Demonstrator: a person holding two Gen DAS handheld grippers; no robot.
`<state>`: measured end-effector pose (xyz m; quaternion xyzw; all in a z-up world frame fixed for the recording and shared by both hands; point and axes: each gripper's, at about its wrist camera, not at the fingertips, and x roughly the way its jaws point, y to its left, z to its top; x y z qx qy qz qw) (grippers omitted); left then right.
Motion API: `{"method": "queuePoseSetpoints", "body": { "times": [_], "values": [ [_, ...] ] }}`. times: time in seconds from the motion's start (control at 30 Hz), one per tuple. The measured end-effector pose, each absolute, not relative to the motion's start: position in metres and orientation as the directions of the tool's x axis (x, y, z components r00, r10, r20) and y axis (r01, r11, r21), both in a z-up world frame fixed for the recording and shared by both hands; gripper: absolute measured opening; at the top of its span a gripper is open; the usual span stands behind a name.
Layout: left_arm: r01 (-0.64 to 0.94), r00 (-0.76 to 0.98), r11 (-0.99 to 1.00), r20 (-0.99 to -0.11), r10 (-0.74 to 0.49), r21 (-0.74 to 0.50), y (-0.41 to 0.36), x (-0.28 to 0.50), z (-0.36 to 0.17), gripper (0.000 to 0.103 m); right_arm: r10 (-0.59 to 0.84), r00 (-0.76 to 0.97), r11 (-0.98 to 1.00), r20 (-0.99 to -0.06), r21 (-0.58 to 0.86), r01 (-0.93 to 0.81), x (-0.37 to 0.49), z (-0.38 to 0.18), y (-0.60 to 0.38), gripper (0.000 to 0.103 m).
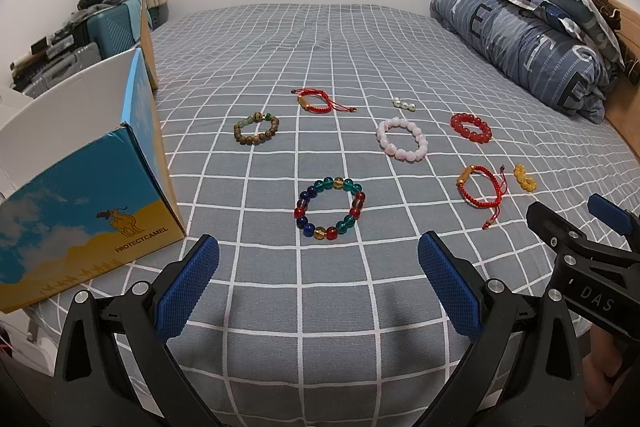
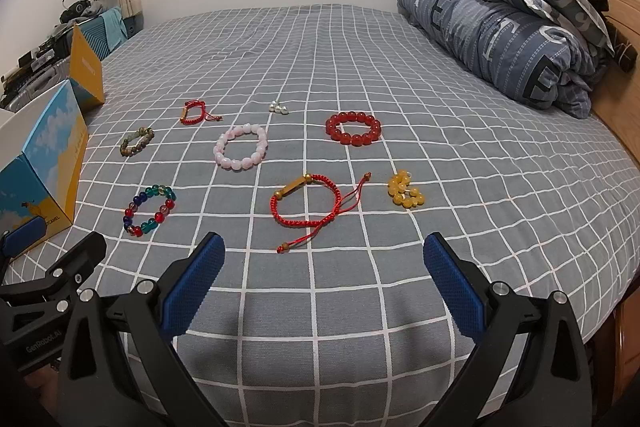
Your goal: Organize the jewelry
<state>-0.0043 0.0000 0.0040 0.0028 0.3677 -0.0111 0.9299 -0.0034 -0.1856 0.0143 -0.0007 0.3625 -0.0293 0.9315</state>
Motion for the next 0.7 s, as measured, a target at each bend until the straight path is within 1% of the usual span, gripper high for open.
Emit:
{"method": "queuePoseSetpoints", "body": {
  "times": [0.4, 0.7],
  "values": [
    [0.021, 0.726, 1.000, -0.687, -0.018, -0.004, -0.001, -0.004, 0.007, 0.097, -0.055, 0.742, 0.998, -0.668, -0.022, 0.054, -0.004, 0.019, -0.187, 0.096],
    [-0.009, 0.718, 1.000, -0.696, -0.008, -0.021, 0.000, 0.015, 0.038, 0.097, -0.076, 0.762, 0.996, -0.644, -0.017, 0.085, 0.010, 0.064, -0.206, 0.096]
  ]
}}
